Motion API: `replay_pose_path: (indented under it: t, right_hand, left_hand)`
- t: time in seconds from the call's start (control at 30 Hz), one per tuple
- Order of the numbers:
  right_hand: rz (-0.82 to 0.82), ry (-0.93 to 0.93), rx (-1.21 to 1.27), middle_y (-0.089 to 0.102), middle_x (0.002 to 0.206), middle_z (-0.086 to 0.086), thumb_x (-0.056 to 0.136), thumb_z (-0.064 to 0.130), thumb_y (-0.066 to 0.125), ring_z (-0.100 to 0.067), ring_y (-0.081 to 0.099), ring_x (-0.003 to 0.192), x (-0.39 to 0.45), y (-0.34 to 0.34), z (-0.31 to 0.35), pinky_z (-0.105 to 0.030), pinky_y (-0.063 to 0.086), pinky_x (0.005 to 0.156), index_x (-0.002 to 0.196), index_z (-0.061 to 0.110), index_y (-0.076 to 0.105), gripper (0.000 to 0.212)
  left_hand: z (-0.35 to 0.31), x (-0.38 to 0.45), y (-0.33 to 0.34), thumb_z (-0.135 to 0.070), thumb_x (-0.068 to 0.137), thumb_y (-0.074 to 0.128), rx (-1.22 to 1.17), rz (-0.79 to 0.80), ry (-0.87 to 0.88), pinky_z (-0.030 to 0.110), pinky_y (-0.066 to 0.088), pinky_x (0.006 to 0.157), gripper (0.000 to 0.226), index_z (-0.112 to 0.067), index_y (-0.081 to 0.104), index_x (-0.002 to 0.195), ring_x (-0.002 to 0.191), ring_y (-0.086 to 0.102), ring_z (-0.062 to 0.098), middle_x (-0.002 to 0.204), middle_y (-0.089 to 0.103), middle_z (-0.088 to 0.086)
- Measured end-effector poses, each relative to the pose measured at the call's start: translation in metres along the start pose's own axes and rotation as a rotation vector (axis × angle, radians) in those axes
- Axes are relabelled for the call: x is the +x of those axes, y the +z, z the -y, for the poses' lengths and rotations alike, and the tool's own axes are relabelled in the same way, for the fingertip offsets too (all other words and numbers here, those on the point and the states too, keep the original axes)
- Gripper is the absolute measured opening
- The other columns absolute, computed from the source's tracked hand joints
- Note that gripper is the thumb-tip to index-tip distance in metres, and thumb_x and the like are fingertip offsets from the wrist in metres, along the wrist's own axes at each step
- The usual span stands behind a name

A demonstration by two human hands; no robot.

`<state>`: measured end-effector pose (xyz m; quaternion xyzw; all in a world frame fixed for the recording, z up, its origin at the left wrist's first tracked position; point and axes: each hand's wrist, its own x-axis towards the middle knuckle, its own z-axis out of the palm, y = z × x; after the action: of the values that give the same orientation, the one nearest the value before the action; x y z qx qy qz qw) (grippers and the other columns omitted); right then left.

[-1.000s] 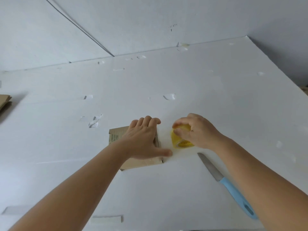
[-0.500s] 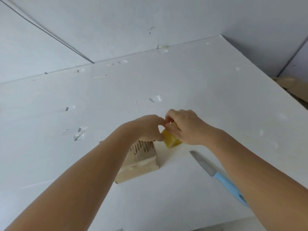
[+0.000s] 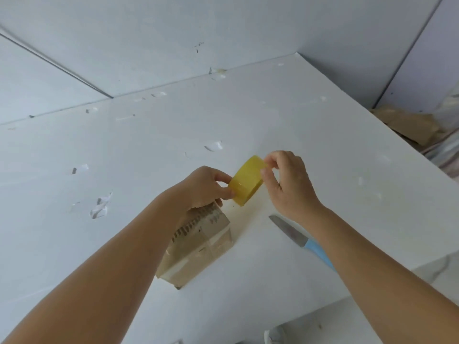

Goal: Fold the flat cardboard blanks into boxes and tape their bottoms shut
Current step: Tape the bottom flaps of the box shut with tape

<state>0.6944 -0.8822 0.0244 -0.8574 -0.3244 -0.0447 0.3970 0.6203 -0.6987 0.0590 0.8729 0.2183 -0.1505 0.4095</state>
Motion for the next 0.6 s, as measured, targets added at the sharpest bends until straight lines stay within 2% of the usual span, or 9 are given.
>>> replay_pose_path:
  t: [0.1, 0.2, 0.27, 0.3, 0.4, 0.5, 0.6]
  right_hand:
    - [0.062, 0.247, -0.1, 0.048, 0.11, -0.003, 0.094, 0.025, 0.046, -0.023, 0.05, 0.101, -0.031, 0.001, -0.022, -0.034, 0.043, 0.084, 0.112, 0.009, 0.05, 0.024]
    - [0.291, 0.435, -0.286, 0.044, 0.119, -0.005, 0.09, 0.03, 0.054, -0.024, 0.048, 0.108, -0.058, 0.0, -0.039, -0.031, 0.041, 0.082, 0.118, 0.012, 0.046, 0.034]
    - [0.464, 0.501, -0.435, 0.046, 0.116, -0.007, 0.087, 0.033, 0.058, -0.026, 0.049, 0.105, -0.07, -0.002, -0.046, -0.033, 0.043, 0.082, 0.116, 0.013, 0.046, 0.038]
    - [0.498, 0.527, -0.469, 0.048, 0.114, -0.008, 0.086, 0.032, 0.059, -0.027, 0.05, 0.104, -0.075, -0.002, -0.049, -0.033, 0.044, 0.081, 0.114, 0.012, 0.047, 0.037]
    - [0.47, 0.574, -0.462, 0.057, 0.106, -0.008, 0.089, 0.023, 0.053, -0.027, 0.055, 0.096, -0.082, -0.001, -0.052, -0.03, 0.04, 0.072, 0.109, 0.012, 0.051, 0.023]
    - [0.458, 0.525, -0.403, 0.057, 0.091, -0.002, 0.09, 0.018, 0.049, -0.021, 0.051, 0.08, -0.081, -0.006, -0.047, -0.027, 0.032, 0.057, 0.091, 0.019, 0.053, 0.004]
    - [0.39, 0.384, -0.261, 0.05, 0.081, 0.001, 0.093, 0.022, 0.05, -0.018, 0.048, 0.072, -0.075, -0.022, -0.025, -0.029, 0.033, 0.058, 0.079, 0.027, 0.046, 0.015]
  left_hand:
    - [0.002, 0.001, 0.002, -0.024, 0.083, 0.071, -0.017, -0.032, 0.032, 0.017, 0.042, 0.057, 0.018, -0.032, 0.073, 0.099, 0.06, 0.061, 0.006, 0.077, 0.071, 0.002]
    - [0.004, 0.004, 0.003, -0.023, 0.083, 0.072, -0.034, -0.057, 0.062, 0.02, 0.045, 0.063, 0.017, -0.032, 0.073, 0.097, 0.059, 0.061, 0.007, 0.078, 0.071, -0.002]
    - [0.005, 0.004, 0.003, -0.023, 0.082, 0.073, -0.044, -0.07, 0.075, 0.021, 0.045, 0.064, 0.016, -0.032, 0.074, 0.095, 0.059, 0.06, 0.007, 0.077, 0.071, -0.002]
    - [0.005, 0.005, 0.004, -0.023, 0.082, 0.073, -0.045, -0.075, 0.08, 0.021, 0.045, 0.063, 0.016, -0.032, 0.074, 0.095, 0.058, 0.059, 0.007, 0.076, 0.071, -0.002]
    - [0.005, 0.004, 0.005, -0.023, 0.082, 0.073, -0.047, -0.09, 0.093, 0.021, 0.046, 0.063, 0.015, -0.031, 0.074, 0.095, 0.057, 0.058, 0.007, 0.075, 0.071, -0.002]
    - [0.005, 0.003, 0.006, -0.022, 0.082, 0.073, -0.059, -0.097, 0.111, 0.021, 0.047, 0.064, 0.016, -0.031, 0.074, 0.095, 0.056, 0.057, 0.007, 0.072, 0.069, -0.001]
    - [0.005, 0.002, 0.006, -0.022, 0.081, 0.073, -0.079, -0.102, 0.125, 0.025, 0.05, 0.068, 0.017, -0.032, 0.074, 0.095, 0.054, 0.056, 0.007, 0.069, 0.065, 0.001]
